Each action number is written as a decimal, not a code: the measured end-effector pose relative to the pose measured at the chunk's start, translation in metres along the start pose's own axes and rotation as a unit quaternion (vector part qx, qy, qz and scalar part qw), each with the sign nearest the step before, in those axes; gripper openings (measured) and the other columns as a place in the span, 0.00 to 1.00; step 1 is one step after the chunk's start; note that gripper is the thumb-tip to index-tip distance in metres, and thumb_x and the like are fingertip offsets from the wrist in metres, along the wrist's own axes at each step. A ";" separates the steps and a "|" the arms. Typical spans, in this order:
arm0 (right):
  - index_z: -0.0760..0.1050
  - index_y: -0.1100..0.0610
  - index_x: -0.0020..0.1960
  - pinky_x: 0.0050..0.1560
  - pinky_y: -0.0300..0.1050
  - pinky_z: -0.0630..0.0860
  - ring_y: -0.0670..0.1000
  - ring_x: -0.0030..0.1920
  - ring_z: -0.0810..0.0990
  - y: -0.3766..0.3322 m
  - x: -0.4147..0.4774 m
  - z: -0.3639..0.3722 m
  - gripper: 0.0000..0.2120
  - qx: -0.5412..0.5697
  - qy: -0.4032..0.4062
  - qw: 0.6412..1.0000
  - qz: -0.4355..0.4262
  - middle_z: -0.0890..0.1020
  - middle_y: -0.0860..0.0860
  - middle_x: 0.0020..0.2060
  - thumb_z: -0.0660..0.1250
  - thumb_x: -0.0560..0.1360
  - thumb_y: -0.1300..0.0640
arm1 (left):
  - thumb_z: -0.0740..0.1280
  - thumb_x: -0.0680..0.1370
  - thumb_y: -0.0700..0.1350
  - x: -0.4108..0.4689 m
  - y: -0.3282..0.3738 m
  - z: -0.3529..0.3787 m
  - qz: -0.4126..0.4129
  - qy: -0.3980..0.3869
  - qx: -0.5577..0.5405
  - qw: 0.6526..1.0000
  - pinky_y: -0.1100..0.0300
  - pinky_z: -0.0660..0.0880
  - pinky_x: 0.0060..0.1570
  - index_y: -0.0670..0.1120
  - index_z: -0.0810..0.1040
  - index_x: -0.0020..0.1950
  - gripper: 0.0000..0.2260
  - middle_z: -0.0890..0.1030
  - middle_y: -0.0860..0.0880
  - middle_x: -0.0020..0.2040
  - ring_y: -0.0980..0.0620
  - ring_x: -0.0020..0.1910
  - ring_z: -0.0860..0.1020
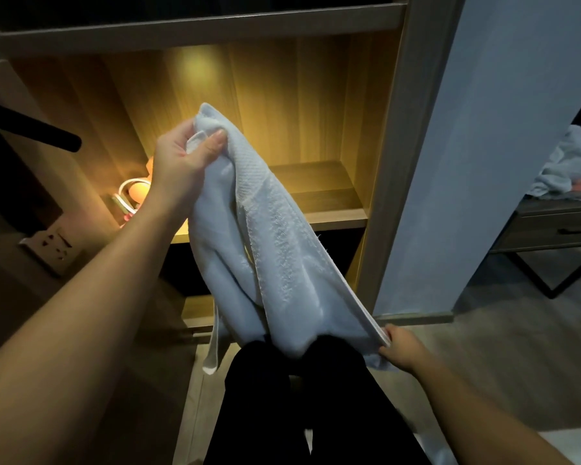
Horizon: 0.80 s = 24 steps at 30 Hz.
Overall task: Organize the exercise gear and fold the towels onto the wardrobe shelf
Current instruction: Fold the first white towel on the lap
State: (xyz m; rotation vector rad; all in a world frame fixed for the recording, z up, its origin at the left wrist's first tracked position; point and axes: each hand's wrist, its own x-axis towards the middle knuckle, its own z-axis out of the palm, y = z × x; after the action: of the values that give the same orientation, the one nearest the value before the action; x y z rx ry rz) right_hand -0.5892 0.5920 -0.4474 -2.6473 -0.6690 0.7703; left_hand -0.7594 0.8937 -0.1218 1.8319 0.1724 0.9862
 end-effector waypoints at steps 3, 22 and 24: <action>0.66 0.52 0.44 0.46 0.42 0.69 0.53 0.48 0.75 0.019 -0.008 0.010 0.07 -0.023 -0.009 0.998 0.052 0.79 0.56 0.52 0.65 0.76 0.56 | 0.67 0.77 0.44 -0.001 -0.005 0.000 -0.006 0.017 -0.008 1.000 0.52 0.74 0.49 0.43 0.77 0.50 0.05 0.79 0.44 0.45 0.47 0.46 0.77; 0.75 0.61 0.64 0.59 0.44 0.76 0.52 0.56 0.79 -0.079 -0.018 -0.067 0.20 0.214 -0.049 0.966 -0.133 0.80 0.58 0.59 0.73 0.73 0.63 | 0.67 0.75 0.46 -0.011 -0.011 0.030 -0.013 -0.122 0.046 0.991 0.54 0.73 0.51 0.49 0.79 0.49 0.04 0.81 0.48 0.45 0.53 0.46 0.77; 0.73 0.59 0.66 0.61 0.42 0.75 0.50 0.60 0.78 -0.119 -0.031 -0.094 0.22 0.256 -0.038 0.941 -0.219 0.79 0.54 0.61 0.73 0.73 0.61 | 0.67 0.76 0.45 -0.013 -0.013 0.035 -0.019 -0.163 0.063 0.984 0.61 0.73 0.48 0.49 0.79 0.48 0.02 0.82 0.55 0.42 0.59 0.44 0.78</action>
State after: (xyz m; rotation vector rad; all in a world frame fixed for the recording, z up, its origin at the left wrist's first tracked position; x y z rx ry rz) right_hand -0.6005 0.6623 -0.3103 -1.9167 -0.8956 0.7829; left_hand -0.7401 0.8684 -0.1453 2.0694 0.0697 0.6473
